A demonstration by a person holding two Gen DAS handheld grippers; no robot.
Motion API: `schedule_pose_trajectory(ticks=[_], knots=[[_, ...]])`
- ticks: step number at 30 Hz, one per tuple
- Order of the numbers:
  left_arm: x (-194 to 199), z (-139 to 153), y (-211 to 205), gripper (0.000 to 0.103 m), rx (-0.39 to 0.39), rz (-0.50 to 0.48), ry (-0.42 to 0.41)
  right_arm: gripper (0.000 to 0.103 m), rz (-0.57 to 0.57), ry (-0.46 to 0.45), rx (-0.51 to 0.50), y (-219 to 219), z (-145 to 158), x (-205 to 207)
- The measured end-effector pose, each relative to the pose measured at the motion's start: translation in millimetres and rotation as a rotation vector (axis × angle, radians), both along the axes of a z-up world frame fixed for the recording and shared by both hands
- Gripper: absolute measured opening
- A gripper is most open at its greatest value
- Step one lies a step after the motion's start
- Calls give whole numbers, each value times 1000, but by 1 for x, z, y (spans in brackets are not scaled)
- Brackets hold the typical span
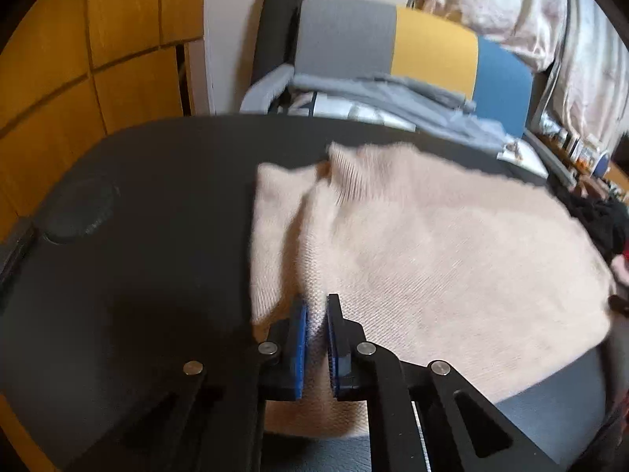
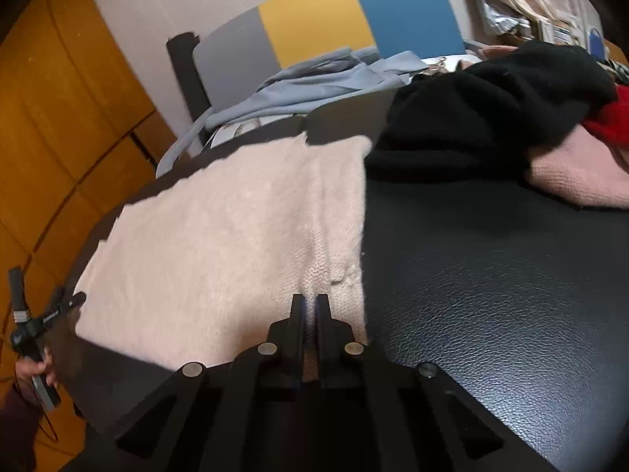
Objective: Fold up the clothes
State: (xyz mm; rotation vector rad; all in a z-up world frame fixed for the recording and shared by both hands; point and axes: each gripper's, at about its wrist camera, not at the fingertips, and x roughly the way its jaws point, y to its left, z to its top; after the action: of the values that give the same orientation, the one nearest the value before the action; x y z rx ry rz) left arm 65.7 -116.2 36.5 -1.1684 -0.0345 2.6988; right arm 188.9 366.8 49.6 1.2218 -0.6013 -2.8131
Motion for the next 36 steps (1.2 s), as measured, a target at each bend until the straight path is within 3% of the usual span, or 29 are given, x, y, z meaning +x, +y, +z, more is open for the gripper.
schedule_pose_trajectory(ticks=[3,5,7,10,11,12,13,15,17,19,21,24,27,31,36], knots=[[20,23,-12,7,110,-11,59,3,3,31,0,2,12,7],[27,25,-21,7,163,-10,49,3,2,39,9,3,15,10],[31,15,-26,7,149,1,15,3,-1,23,11,5,10,11],[23,-23,-24,8,25,31,-110,3,-9,-23,-2,8,-6,8],[24,-28,-29,8,55,38,-108,3,-11,-31,-12,9,-11,7],[25,-25,-33,11,75,58,-98,3,-14,-29,-20,10,-14,8],[26,-23,-37,25,94,79,-91,3,-17,-29,-26,12,-14,8],[24,-21,-45,38,111,123,-124,8,-26,-39,-32,15,-12,9],[29,-14,-55,38,146,175,-104,19,-84,-40,-19,21,-5,13],[33,1,-60,38,161,225,-53,21,-151,4,10,26,11,19],[32,16,-54,41,175,216,5,22,-137,92,15,23,31,18],[13,32,-24,63,168,152,56,22,-14,141,11,0,47,-11],[-10,33,26,63,120,62,56,22,96,131,56,-38,45,-52],[-44,13,78,63,-20,-6,-8,22,245,65,166,-98,27,-121],[-62,-9,77,64,-178,66,-20,22,291,-8,292,-125,0,-167]])
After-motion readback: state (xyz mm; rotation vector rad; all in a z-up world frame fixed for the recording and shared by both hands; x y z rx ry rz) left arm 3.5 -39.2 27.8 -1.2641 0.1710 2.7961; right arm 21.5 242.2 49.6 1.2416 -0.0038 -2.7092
